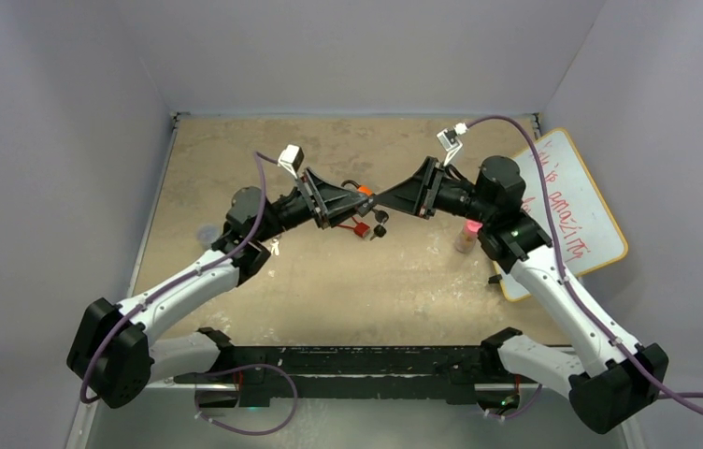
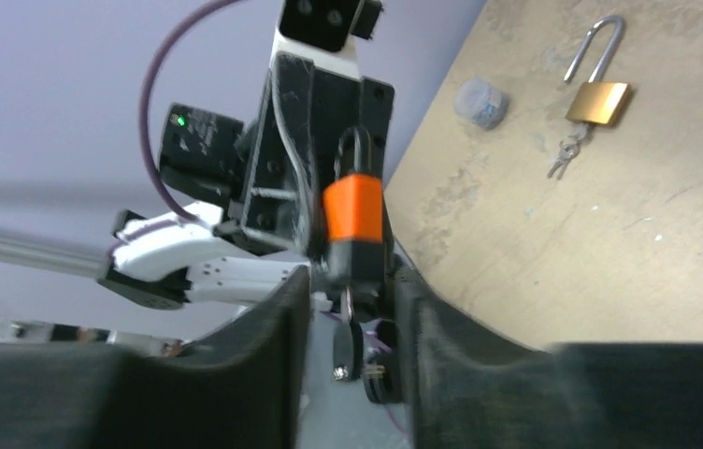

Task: Unlock with the key

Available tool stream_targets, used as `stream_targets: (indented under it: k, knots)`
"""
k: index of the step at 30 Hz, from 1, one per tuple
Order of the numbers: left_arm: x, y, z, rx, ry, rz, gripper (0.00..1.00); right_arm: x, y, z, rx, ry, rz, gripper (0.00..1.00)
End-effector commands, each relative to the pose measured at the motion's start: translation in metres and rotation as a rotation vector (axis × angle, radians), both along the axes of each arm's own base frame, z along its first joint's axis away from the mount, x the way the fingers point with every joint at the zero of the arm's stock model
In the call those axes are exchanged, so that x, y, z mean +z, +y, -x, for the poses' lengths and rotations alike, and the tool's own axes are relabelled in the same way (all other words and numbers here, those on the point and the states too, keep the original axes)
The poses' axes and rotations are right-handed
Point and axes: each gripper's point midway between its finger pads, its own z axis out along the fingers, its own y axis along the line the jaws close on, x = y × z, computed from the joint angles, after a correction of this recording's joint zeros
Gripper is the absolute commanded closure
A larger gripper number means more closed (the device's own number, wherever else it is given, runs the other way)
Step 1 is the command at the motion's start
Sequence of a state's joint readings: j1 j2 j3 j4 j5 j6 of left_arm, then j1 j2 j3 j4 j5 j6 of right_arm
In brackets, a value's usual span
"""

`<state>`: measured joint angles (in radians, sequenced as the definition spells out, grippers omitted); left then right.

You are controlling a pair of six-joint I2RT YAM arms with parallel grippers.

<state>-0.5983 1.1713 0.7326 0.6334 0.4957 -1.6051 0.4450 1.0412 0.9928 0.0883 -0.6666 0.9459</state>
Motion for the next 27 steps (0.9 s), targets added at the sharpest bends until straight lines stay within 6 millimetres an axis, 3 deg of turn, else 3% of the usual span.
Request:
stream_targets:
  k: [1, 3, 10, 13, 15, 22, 23, 27]
  knots:
    - [0.028, 0.003, 0.016, -0.021, -0.065, 0.090, 1.00, 0.023, -0.003, 0.009, -0.009, 0.009, -0.090, 0.49]
    - [0.029, 0.003, 0.014, -0.011, -0.069, 0.095, 1.00, 0.025, -0.005, 0.019, 0.004, 0.015, -0.109, 0.45]
    - [0.033, 0.003, 0.010, 0.003, -0.087, 0.129, 1.00, 0.002, -0.011, 0.028, -0.009, 0.080, -0.058, 0.36]
    - [0.031, 0.002, 0.008, 0.000, -0.085, 0.131, 1.00, -0.002, -0.010, 0.031, 0.007, 0.095, -0.059, 0.36]
    - [0.031, 0.002, 0.008, -0.004, -0.083, 0.138, 1.00, -0.005, -0.008, 0.030, 0.021, 0.120, -0.057, 0.46]
    - [0.030, 0.001, 0.008, -0.003, -0.085, 0.139, 1.00, 0.004, -0.004, 0.026, 0.033, 0.110, -0.098, 0.96]
    - [0.030, 0.001, 0.008, -0.002, -0.088, 0.139, 1.00, 0.005, -0.004, 0.026, 0.033, 0.111, -0.099, 1.00]
    - [0.026, -0.001, 0.009, -0.017, -0.074, 0.121, 1.00, 0.010, -0.005, 0.021, 0.017, 0.035, -0.086, 1.00]
